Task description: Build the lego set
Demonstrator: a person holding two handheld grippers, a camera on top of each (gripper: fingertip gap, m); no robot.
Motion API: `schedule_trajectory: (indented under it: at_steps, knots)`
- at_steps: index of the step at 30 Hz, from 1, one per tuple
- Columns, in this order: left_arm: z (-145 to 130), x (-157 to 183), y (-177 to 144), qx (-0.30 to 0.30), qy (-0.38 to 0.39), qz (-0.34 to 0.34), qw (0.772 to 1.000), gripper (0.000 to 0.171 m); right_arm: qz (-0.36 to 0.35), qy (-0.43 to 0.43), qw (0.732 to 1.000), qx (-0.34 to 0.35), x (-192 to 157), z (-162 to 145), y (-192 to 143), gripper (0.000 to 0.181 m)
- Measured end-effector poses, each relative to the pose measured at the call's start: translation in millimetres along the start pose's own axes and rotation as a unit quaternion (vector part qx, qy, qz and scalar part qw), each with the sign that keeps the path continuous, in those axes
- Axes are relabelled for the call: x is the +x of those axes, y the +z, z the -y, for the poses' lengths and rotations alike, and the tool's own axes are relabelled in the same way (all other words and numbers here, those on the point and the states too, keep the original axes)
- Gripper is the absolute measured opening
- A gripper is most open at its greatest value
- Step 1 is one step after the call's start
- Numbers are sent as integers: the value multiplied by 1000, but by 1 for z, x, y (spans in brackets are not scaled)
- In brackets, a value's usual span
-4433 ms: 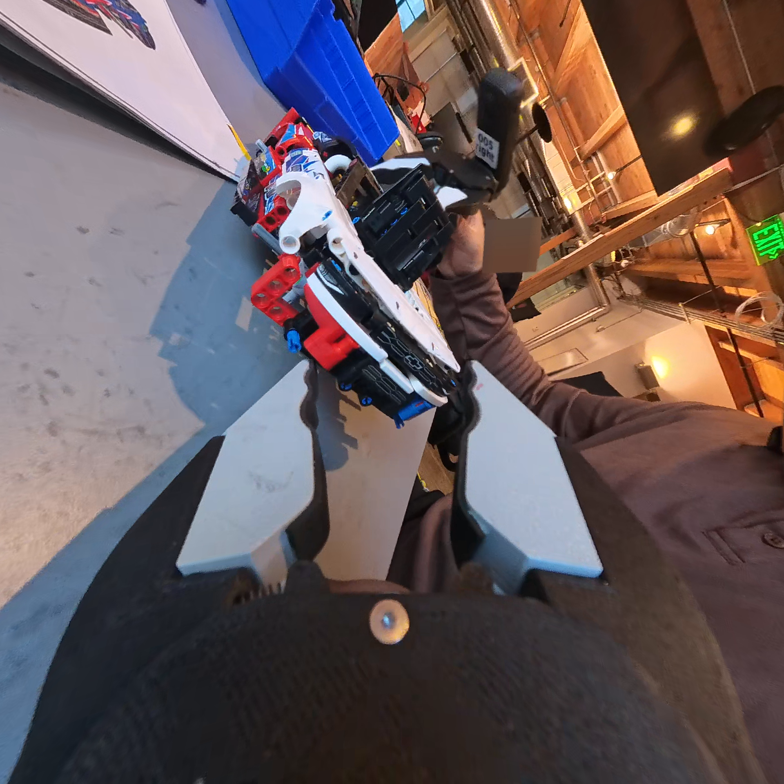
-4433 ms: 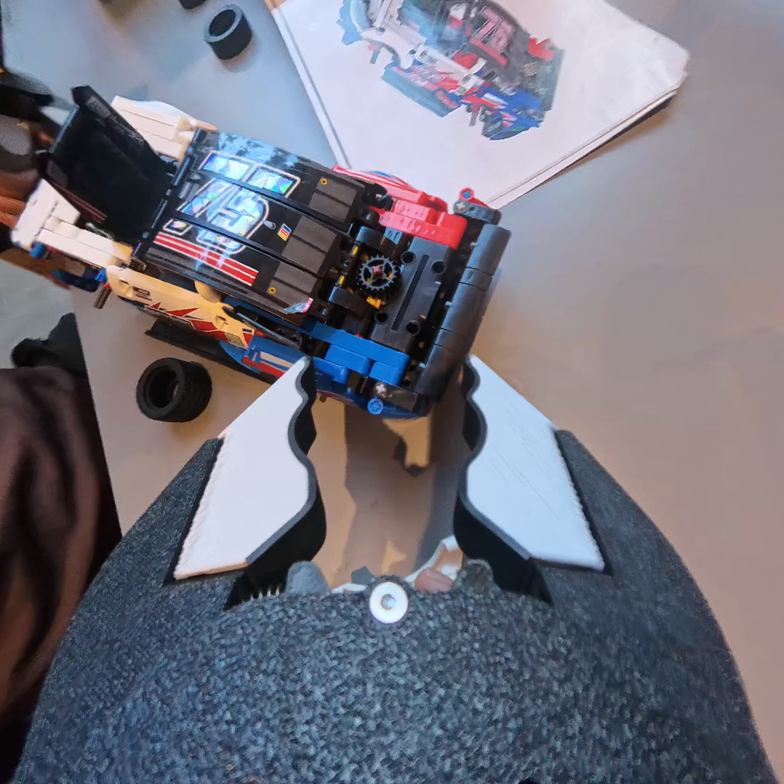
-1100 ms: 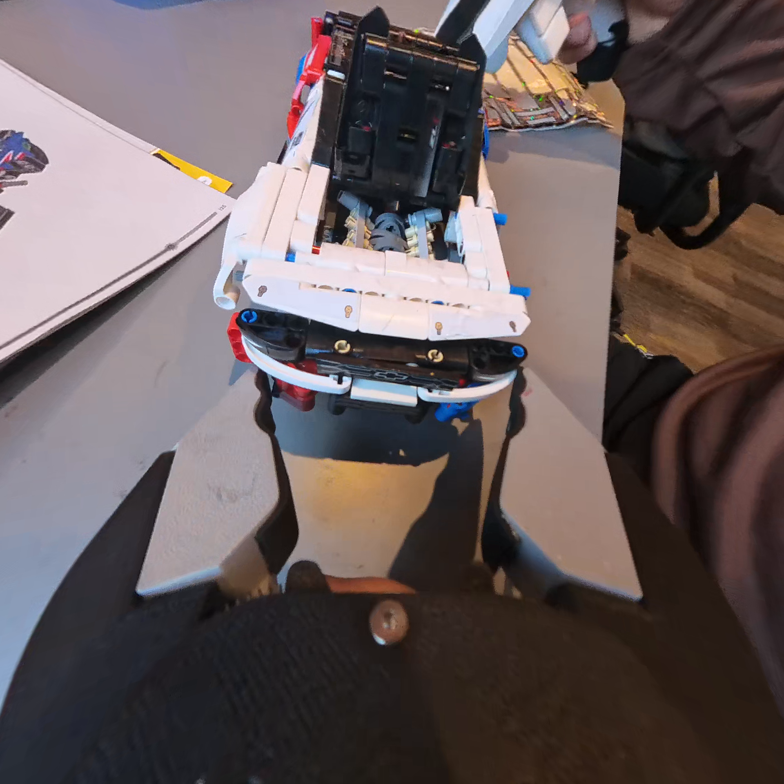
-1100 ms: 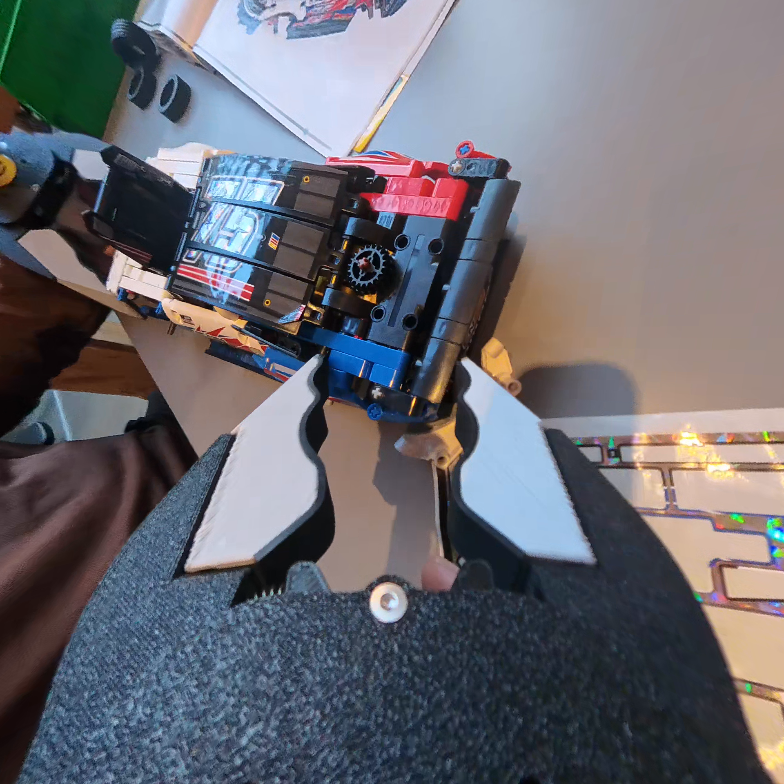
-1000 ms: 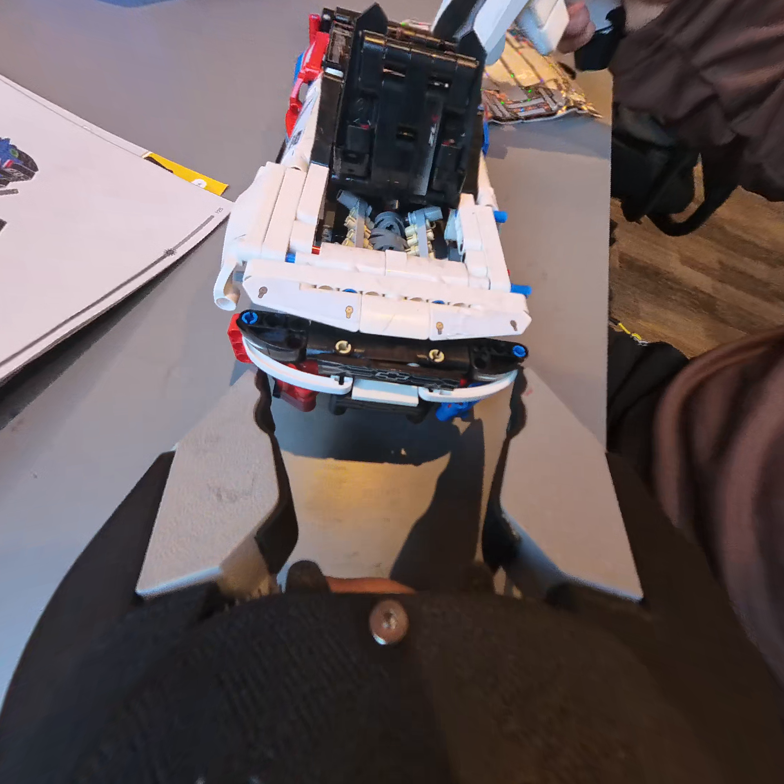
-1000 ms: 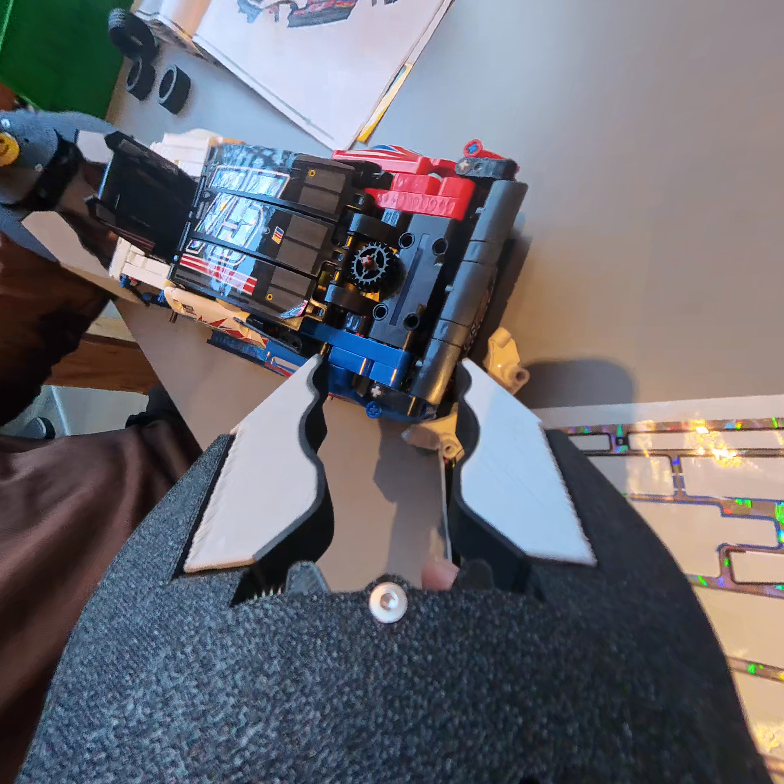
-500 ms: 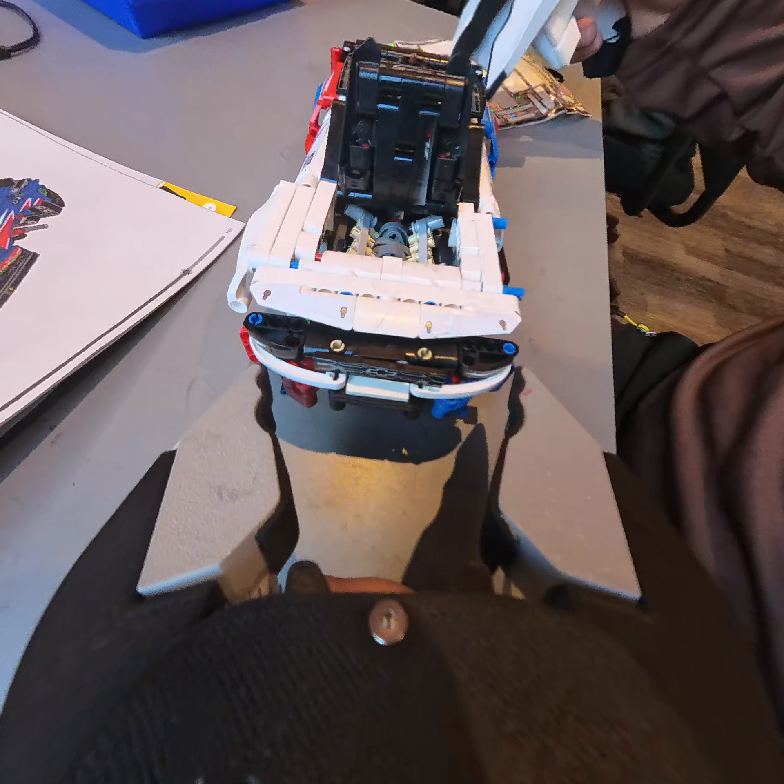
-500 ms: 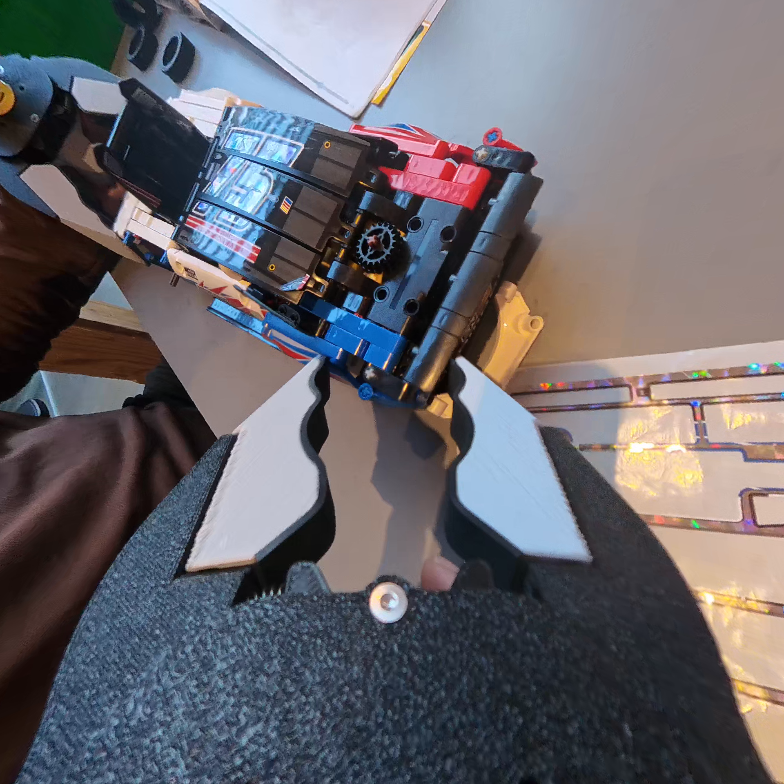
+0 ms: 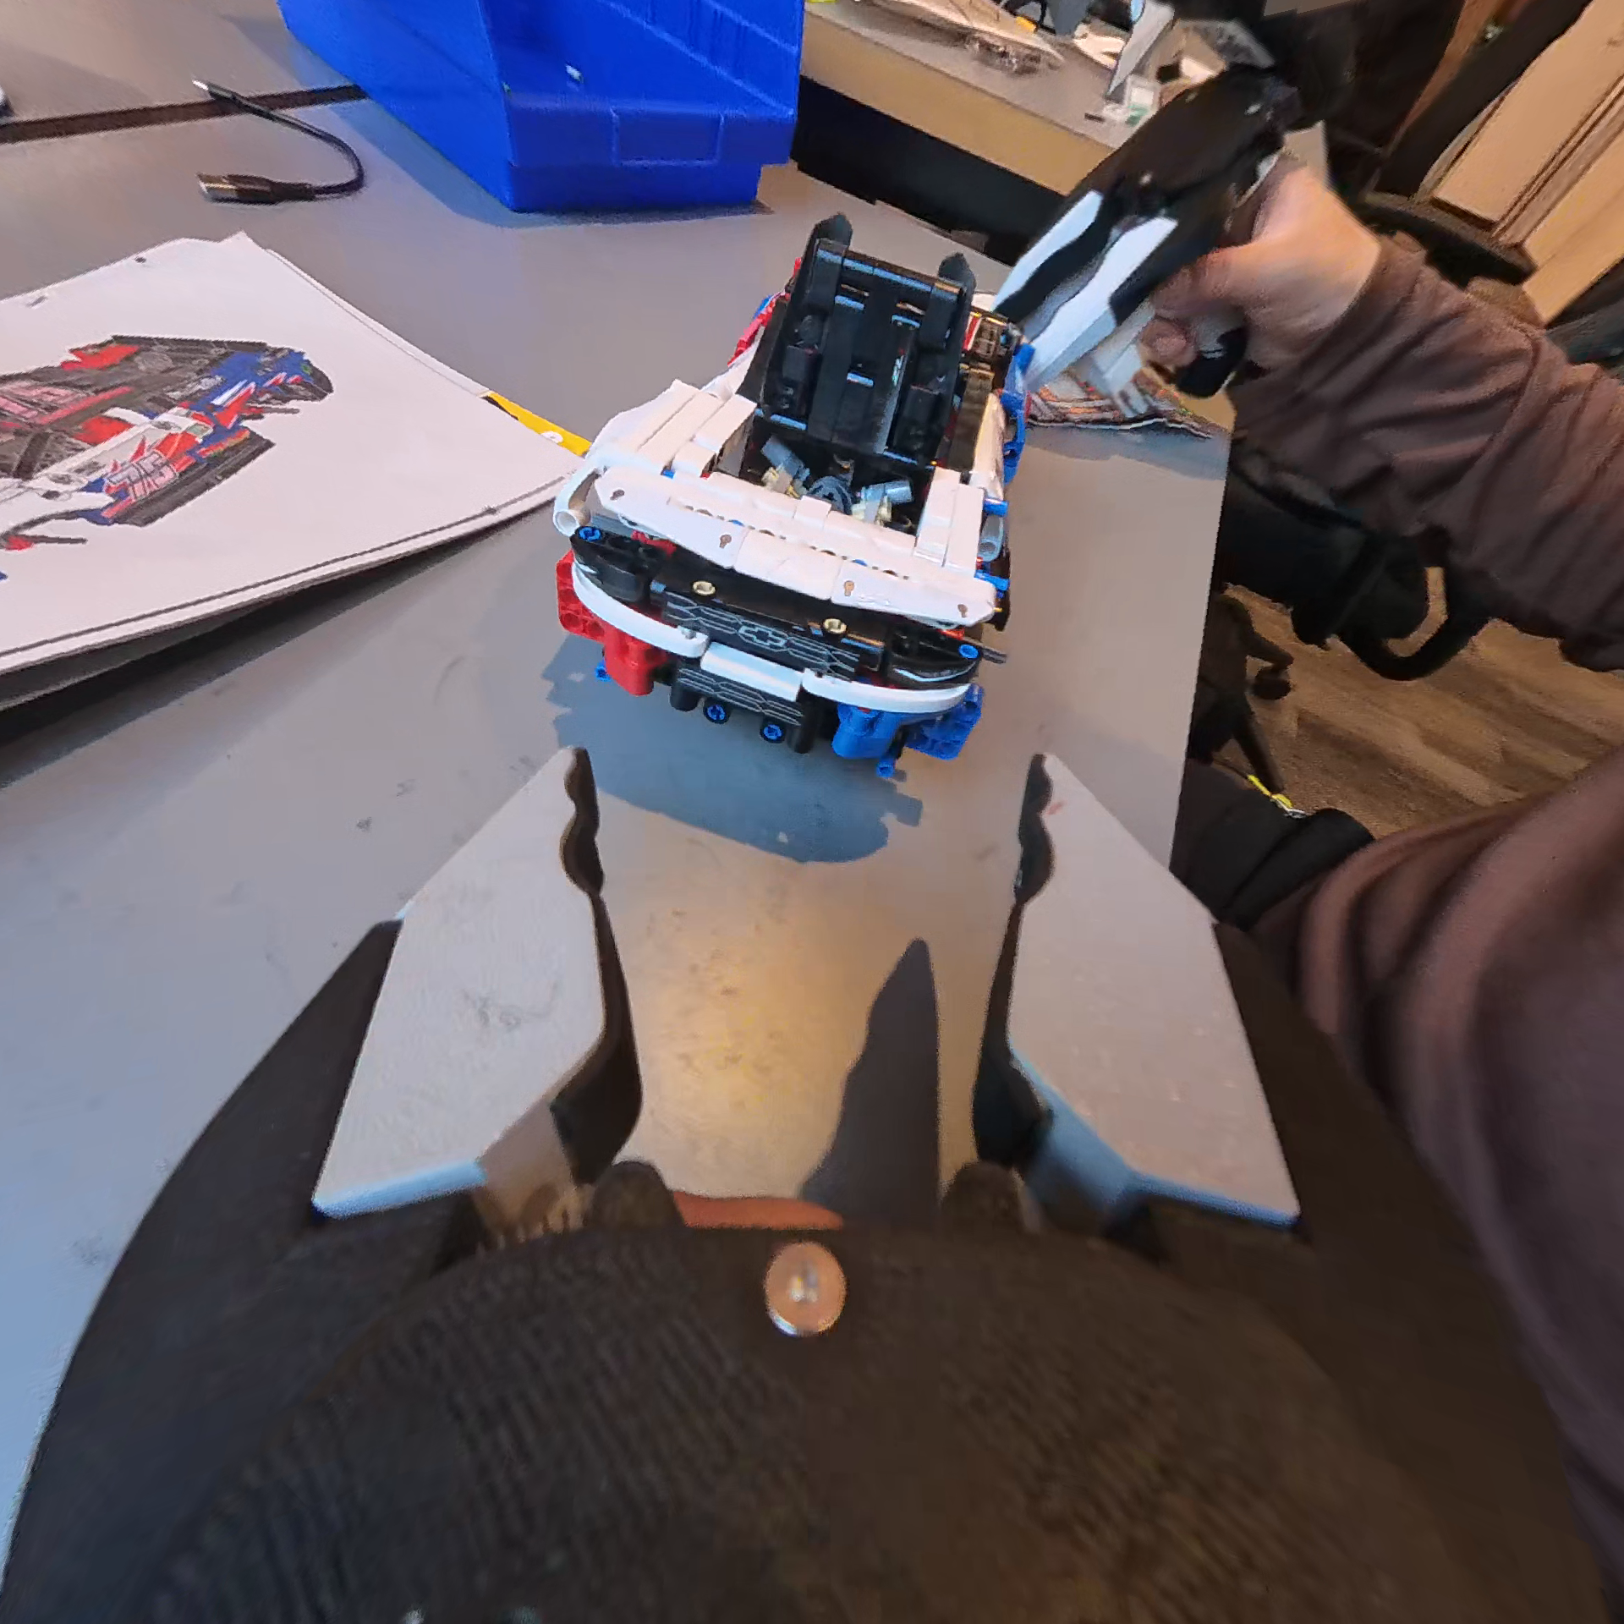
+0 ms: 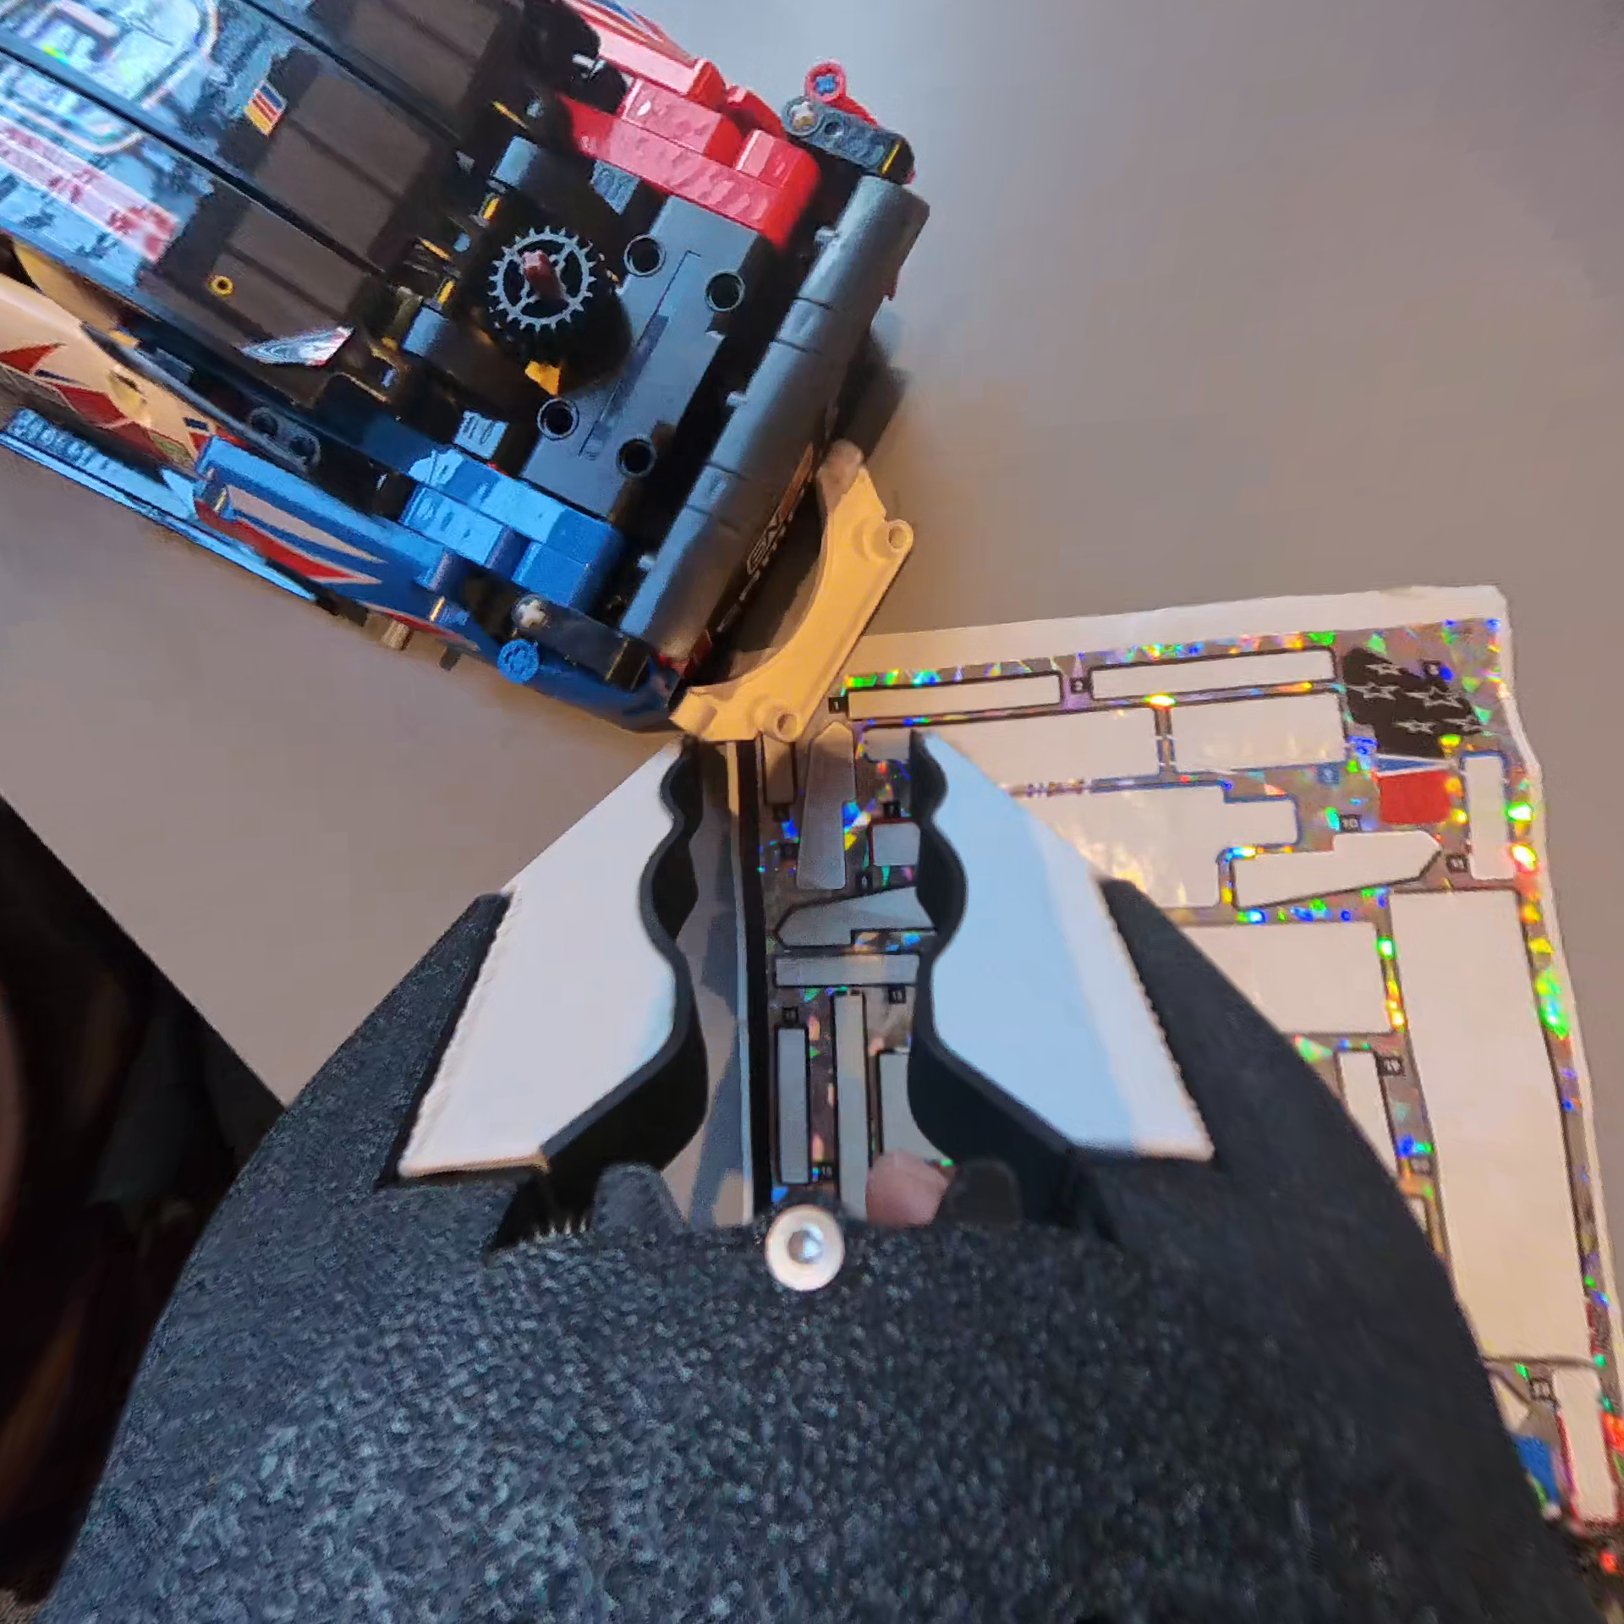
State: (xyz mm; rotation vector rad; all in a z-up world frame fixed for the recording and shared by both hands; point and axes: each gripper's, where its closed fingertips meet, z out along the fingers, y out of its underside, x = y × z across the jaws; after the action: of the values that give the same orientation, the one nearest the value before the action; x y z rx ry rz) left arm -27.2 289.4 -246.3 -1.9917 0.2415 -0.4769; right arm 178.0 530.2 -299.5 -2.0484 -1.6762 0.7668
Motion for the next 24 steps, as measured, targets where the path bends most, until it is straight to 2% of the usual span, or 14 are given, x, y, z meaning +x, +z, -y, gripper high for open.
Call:
schedule_trajectory:
  at_steps: [6,7,10,11,14,20,24]
  knots:
    - [-8,7,5,-26,-1,-2,1000,96,87,53,995,14,-5,8,3,38]
    - [-9,8,8,-32,-5,-5,999,96,95,60,994,12,-4,9,5,32]
    - [-10,20,20,-48,-38,-45,997,102,118,57,991,3,-8,11,9,20]
    - [-10,20,24,-53,-52,-49,996,101,117,54,992,-1,-7,10,10,13]
    - [-8,18,32,-57,-76,-50,994,98,115,67,991,-5,-4,10,10,10]
    - [2,17,36,-27,-142,-78,986,93,35,56,998,-23,13,-10,-12,8]
    - [7,13,33,-5,-170,-88,982,87,15,53,998,-24,15,-26,-25,9]
